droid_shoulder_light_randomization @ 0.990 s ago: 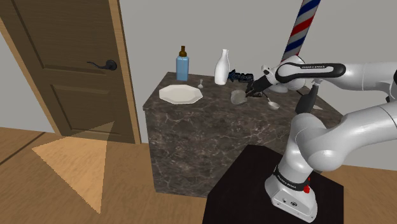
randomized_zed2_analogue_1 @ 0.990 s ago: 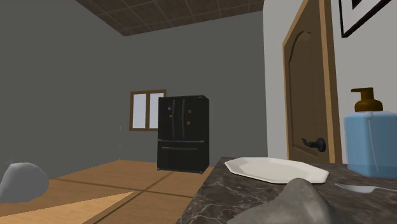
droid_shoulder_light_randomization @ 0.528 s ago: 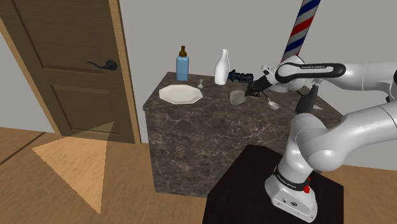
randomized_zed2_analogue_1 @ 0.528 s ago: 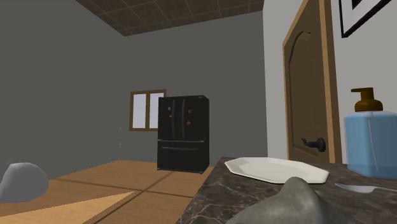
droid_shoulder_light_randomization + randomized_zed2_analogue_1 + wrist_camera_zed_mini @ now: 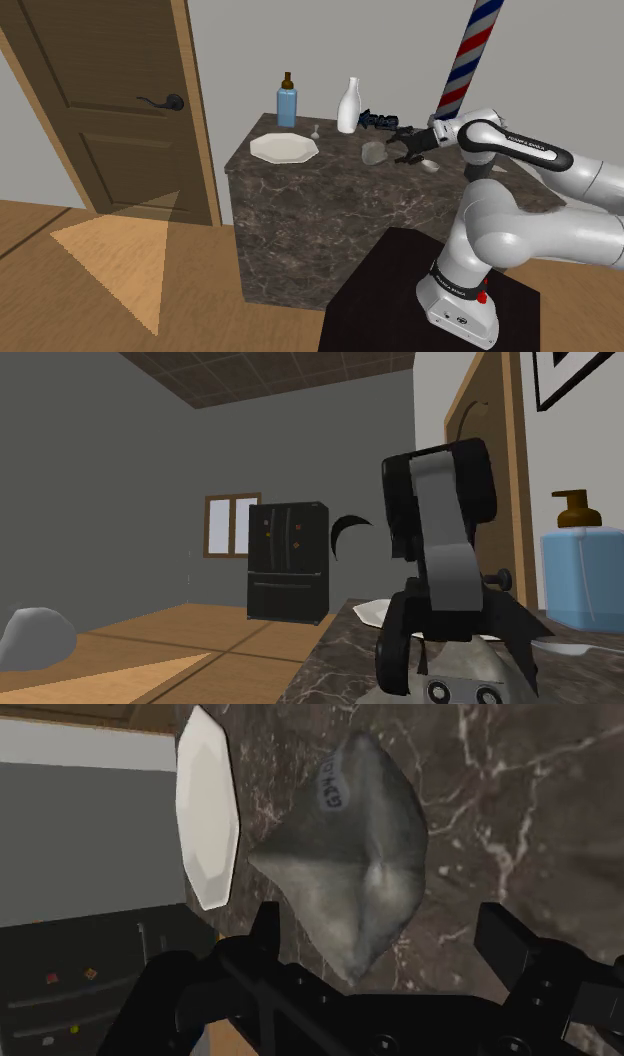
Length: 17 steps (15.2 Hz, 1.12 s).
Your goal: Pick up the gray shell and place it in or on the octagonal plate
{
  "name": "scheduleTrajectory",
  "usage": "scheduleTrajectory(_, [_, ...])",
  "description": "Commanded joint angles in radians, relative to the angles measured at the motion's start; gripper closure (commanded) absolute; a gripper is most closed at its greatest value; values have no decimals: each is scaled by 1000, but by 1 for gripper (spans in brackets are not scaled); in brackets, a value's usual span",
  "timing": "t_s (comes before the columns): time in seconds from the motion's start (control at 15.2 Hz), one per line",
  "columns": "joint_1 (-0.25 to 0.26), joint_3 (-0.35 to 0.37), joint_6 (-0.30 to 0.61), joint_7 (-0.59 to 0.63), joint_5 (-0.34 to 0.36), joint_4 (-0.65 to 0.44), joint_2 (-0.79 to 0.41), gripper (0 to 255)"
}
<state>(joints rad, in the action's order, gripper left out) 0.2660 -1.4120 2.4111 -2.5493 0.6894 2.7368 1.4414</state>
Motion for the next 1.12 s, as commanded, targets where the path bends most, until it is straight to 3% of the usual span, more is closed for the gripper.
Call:
scheduleTrajectory(0.0, [-47,-44,-104,-281,34,18,142,0])
scheduleTrajectory(0.53, [49,-115,29,-242,108,33,85,0])
scheduleTrajectory(0.99, [49,-115,29,-242,108,33,84,0])
scheduleTrajectory(1.06, [50,-116,30,-242,109,32,84,255])
